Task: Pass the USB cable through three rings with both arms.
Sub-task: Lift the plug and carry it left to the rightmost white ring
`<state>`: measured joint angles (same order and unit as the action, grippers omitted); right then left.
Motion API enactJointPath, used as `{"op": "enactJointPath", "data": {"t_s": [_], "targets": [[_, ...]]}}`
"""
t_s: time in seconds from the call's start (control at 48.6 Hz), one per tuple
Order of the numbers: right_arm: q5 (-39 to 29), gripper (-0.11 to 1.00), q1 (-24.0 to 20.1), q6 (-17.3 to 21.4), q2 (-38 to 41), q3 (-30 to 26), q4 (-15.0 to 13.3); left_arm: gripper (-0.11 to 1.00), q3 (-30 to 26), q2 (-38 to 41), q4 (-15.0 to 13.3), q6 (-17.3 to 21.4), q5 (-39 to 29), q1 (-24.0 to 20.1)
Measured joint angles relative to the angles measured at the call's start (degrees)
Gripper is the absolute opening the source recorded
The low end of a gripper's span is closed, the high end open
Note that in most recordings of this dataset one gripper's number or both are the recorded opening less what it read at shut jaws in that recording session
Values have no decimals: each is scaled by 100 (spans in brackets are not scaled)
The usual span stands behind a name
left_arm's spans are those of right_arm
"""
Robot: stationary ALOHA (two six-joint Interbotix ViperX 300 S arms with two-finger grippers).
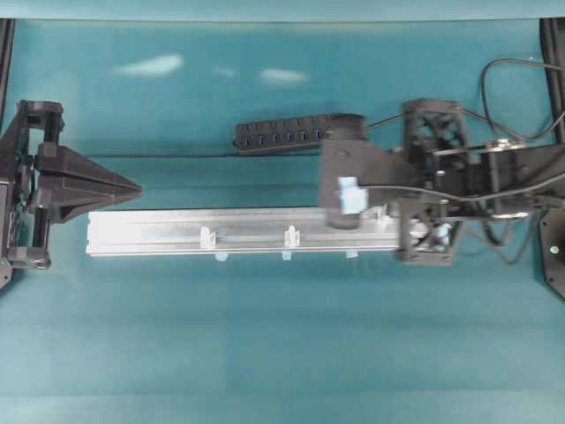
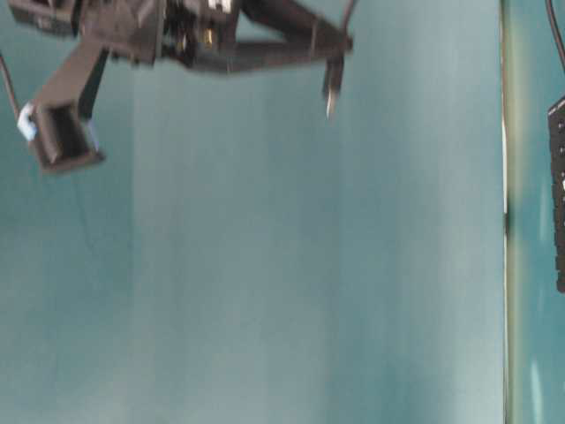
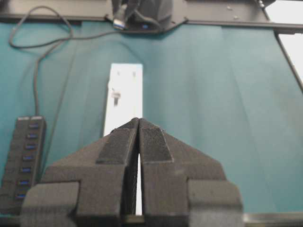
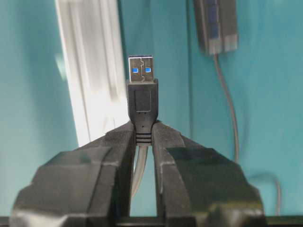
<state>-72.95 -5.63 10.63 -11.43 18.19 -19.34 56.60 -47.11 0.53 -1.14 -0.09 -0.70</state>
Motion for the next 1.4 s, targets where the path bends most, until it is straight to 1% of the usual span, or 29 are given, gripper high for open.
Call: {"op": "enactJointPath", "data": {"t_s": [0.35,0.412,0.515,0.638,0.741,0.782,0.906,1.07,1.194,1.399], "targets": [[-26,-6,105,9,-642,1116,0,2,0,0,0,0,0,-18],[70,-6,114,18,-729,1354,18,2,0,0,0,0,0,-18],[404,-6,132,44,-809,1793,97,2,0,0,0,0,0,-18],[1151,-6,141,149,-844,2355,290,2,0,-9,0,0,0,-18],[1670,-6,149,281,-826,2663,396,2,0,0,0,0,0,-18],[1802,-6,176,316,-809,2751,396,2,0,-9,0,0,0,-18],[2162,-6,360,343,-668,2900,396,2,0,0,0,0,0,-44],[2689,-6,633,343,-369,2962,404,2,0,0,0,-9,0,-88],[3023,-6,712,343,-132,2962,396,2,0,9,0,-18,0,-88],[3331,-6,712,343,18,2962,396,2,9,18,0,-18,0,-105]]}}
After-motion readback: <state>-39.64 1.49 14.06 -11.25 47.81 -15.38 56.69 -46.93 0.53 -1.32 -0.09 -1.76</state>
